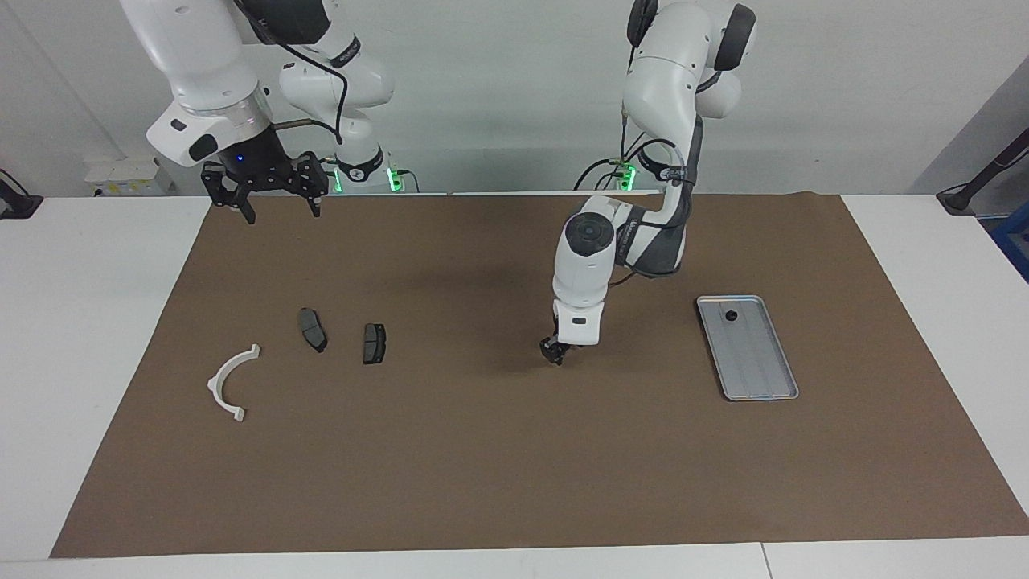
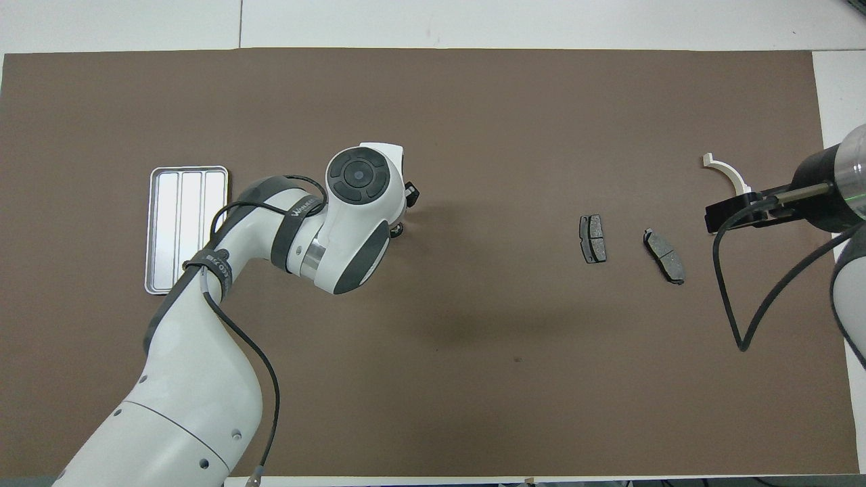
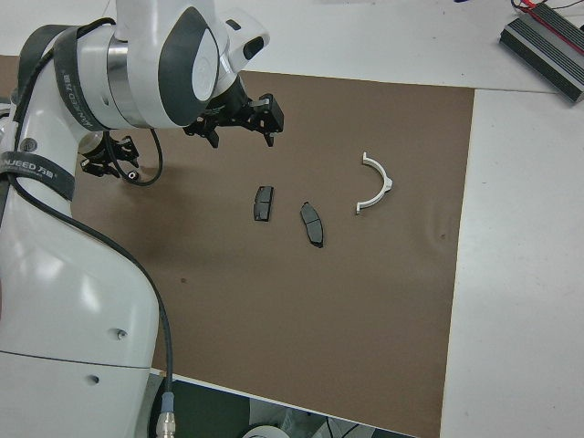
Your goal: Place bearing gear from tray to pile
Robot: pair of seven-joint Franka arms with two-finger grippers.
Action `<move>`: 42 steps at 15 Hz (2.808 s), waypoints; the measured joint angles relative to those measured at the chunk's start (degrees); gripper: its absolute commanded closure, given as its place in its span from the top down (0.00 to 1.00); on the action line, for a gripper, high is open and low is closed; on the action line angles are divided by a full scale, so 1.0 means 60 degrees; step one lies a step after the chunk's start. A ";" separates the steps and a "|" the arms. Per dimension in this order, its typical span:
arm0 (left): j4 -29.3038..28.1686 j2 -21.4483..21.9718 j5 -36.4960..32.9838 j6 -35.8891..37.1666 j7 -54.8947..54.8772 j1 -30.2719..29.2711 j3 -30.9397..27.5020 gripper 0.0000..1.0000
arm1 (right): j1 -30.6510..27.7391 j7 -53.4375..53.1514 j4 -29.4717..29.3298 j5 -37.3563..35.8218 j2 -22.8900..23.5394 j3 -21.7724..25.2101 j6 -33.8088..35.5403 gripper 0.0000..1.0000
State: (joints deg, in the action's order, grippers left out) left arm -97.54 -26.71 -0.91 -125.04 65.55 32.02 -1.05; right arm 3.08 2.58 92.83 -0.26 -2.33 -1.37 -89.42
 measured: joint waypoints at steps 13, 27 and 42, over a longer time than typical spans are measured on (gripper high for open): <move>-0.3870 0.3123 -0.0039 0.0575 -0.9790 -0.5048 -0.0084 1.00 | 0.3089 -0.5926 0.0803 0.0492 0.0555 -0.0088 -0.2566 1.00; -0.5011 0.3219 0.0397 -0.1282 -0.9456 -0.5285 0.0120 0.62 | 0.5333 -1.0397 -0.2904 0.0083 0.6305 -0.0032 -0.3861 1.00; -0.5302 0.3276 0.0397 -0.1374 -0.9477 -0.5288 0.0089 0.61 | 0.6114 -1.0566 -0.4326 -0.0807 0.8440 0.0121 -0.3694 1.00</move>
State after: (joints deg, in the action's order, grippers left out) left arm -129.35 -7.05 1.47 -133.28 8.69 0.29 -0.51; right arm 39.76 -60.82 66.88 -5.10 48.31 -0.64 -111.58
